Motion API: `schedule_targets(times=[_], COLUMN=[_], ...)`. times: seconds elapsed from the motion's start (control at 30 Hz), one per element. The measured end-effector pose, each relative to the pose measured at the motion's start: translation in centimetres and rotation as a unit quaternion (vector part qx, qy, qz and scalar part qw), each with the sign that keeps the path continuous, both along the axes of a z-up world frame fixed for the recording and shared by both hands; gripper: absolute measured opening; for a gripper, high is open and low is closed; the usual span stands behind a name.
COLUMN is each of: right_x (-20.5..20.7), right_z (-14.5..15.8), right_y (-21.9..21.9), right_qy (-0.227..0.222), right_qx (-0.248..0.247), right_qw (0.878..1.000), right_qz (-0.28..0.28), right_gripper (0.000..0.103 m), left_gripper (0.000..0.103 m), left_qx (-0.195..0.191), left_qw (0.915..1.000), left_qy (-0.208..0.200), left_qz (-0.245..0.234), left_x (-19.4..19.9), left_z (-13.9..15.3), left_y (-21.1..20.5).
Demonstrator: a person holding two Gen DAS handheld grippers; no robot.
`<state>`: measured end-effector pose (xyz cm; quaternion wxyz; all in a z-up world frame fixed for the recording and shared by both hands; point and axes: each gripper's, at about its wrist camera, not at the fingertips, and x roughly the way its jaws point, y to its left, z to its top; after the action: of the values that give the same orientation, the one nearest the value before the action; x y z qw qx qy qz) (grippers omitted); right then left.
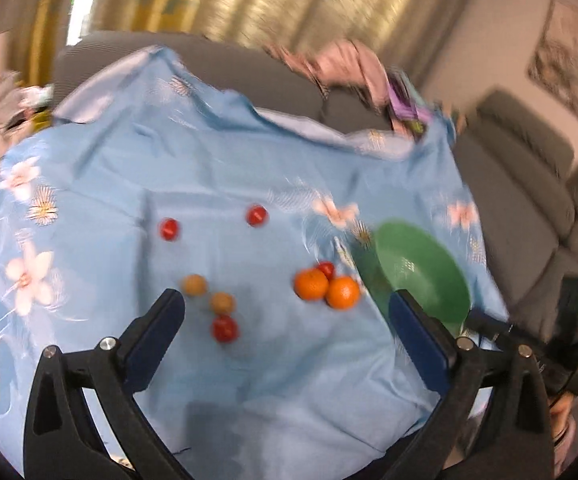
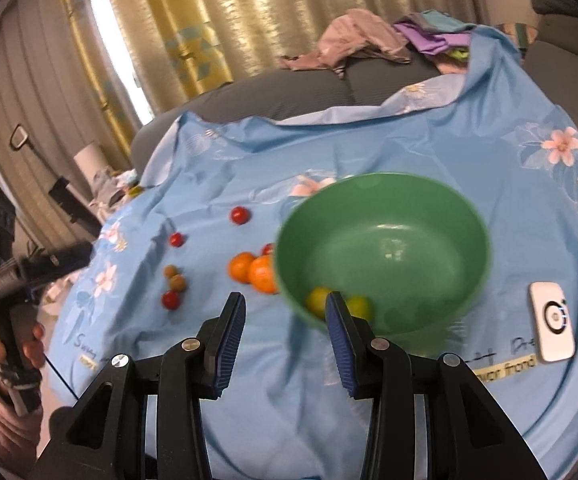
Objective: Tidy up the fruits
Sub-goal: 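Withdraw both open tools from the bowl toward the oranges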
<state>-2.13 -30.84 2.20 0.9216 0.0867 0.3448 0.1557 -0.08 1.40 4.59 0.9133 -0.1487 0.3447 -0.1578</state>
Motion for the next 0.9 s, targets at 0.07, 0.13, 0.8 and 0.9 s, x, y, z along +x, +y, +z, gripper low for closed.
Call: schedule_targets(times=[0.07,0.13,0.8,0.9], right_x=[0.0,-0.1,1.5,2.3], right_z=[0.1,0.1,-4.3,-4.8], right_y=[1.3,2.7,8.2,8.8], right_qy=[-0.001,-0.001,0.046,0.048], right_qx=[0.002,0.003,-0.076,-0.085], right_qw=[1.000,0.999,0.994,0.994], right_qz=[0.018,0.035,0.055,0.053], right_gripper=[0.042,0.042,0.042,0.042], left_gripper=[0.102,0.102,0.102,0.102], left_qx=[-0.021,-0.058,0.092,0.101], left_qw=[0.9994,0.9969,0.9922,0.9914], left_qy=[-0.024,-0.053,0.071,0.063], left_qz=[0.013,0.004,-0.045,-0.055], left_x=[-0.9,-2.1,0.8,1.5], left_z=[1.1,2.2,-6.4,-6.3], left_y=[1.6,2.9,-1.7,-2.2])
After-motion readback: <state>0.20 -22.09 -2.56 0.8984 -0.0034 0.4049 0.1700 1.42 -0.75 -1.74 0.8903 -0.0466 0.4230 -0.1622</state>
